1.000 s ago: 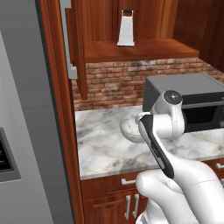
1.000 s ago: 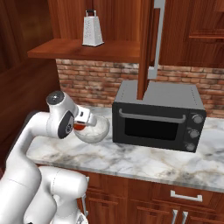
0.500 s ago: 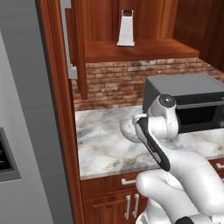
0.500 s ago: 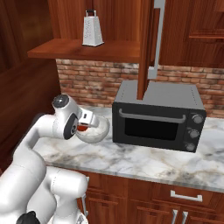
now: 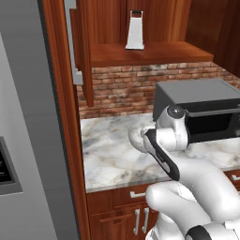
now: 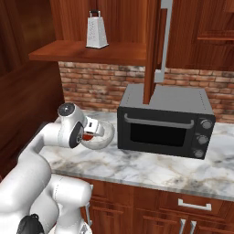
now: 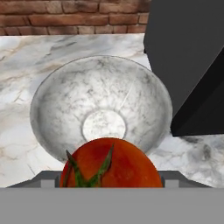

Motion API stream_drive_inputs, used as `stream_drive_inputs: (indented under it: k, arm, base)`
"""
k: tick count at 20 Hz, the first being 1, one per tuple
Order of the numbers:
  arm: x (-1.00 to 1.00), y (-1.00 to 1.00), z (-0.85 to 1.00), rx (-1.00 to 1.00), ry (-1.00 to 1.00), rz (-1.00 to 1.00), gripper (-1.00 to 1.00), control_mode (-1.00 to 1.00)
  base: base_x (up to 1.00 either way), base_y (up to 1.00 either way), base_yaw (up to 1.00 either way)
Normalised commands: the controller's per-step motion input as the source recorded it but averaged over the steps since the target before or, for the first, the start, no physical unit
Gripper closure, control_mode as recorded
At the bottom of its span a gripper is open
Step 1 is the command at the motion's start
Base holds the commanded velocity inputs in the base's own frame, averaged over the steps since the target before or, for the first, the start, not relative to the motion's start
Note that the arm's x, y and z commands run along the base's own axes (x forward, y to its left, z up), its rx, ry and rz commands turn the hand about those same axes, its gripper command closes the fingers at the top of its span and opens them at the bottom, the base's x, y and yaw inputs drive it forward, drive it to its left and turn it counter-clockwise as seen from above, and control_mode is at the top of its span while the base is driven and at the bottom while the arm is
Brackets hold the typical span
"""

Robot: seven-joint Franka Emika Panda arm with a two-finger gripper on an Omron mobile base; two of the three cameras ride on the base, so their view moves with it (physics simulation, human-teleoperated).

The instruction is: Pick the tomato from the cabinet and place it in the bowl. Then pick the bowl and place it in the sink. Then turn on the sink facuet.

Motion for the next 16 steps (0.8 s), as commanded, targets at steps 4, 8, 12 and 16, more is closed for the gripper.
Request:
stream_drive_inputs:
  k: [4,8,12,16]
  arm:
    - [0.09,0.04,-0.17,-0.01,0.0,0.0,1.0,-1.0]
    - [0.14,0.03,-0.02,0.0,0.0,0.0,1.0,-1.0]
    - [0.22,0.0,0.0,0.0,0.0,0.0,1.0,-1.0]
    - [0.25,0.0,0.0,0.0,0.0,0.0,1.0,-1.0]
  base:
    - [0.0,0.0,0.0]
    - [0.0,0.0,0.0]
    - [0.0,0.0,0.0]
    - [0.0,0.0,0.0]
